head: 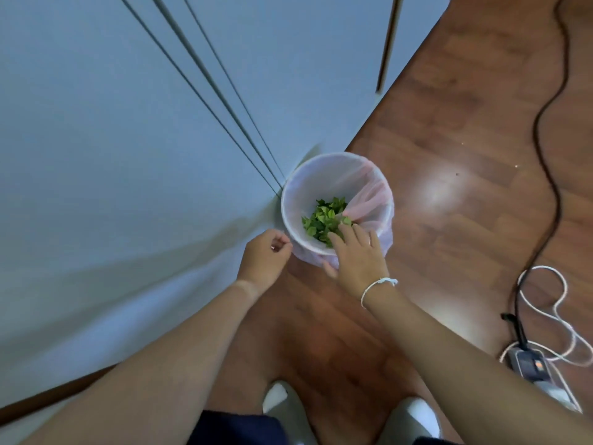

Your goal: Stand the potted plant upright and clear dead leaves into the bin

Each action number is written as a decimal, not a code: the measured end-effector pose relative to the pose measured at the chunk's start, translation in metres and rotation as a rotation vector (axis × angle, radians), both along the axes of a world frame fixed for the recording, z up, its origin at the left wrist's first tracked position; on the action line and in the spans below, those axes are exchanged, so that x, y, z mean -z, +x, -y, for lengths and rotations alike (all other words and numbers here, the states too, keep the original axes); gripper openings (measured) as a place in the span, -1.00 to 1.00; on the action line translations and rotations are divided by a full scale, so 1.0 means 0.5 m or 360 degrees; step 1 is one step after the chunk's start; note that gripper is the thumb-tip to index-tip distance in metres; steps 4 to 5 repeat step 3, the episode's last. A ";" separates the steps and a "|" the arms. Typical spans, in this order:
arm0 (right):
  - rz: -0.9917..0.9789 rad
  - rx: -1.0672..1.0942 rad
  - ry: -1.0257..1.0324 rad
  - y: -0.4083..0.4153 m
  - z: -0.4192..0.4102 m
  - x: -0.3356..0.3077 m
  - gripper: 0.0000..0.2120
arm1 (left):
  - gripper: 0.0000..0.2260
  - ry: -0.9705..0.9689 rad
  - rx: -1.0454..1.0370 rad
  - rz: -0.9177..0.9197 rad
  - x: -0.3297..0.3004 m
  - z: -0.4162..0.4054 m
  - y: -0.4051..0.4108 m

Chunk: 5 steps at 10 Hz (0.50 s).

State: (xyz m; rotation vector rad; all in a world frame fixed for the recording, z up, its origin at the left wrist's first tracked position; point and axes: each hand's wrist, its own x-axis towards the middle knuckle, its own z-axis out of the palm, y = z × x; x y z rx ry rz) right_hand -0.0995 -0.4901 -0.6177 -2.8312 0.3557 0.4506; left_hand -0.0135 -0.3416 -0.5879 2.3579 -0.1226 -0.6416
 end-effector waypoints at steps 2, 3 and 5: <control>-0.0186 0.0107 0.0133 -0.069 0.031 -0.118 -0.45 | -0.82 -0.0100 0.0072 -0.0135 -0.126 0.088 0.010; -0.0273 0.0195 0.0126 -0.084 0.039 -0.175 -0.44 | -0.71 -0.0022 0.0036 -0.0220 -0.186 0.102 0.012; -0.0273 0.0195 0.0126 -0.084 0.039 -0.175 -0.44 | -0.71 -0.0022 0.0036 -0.0220 -0.186 0.102 0.012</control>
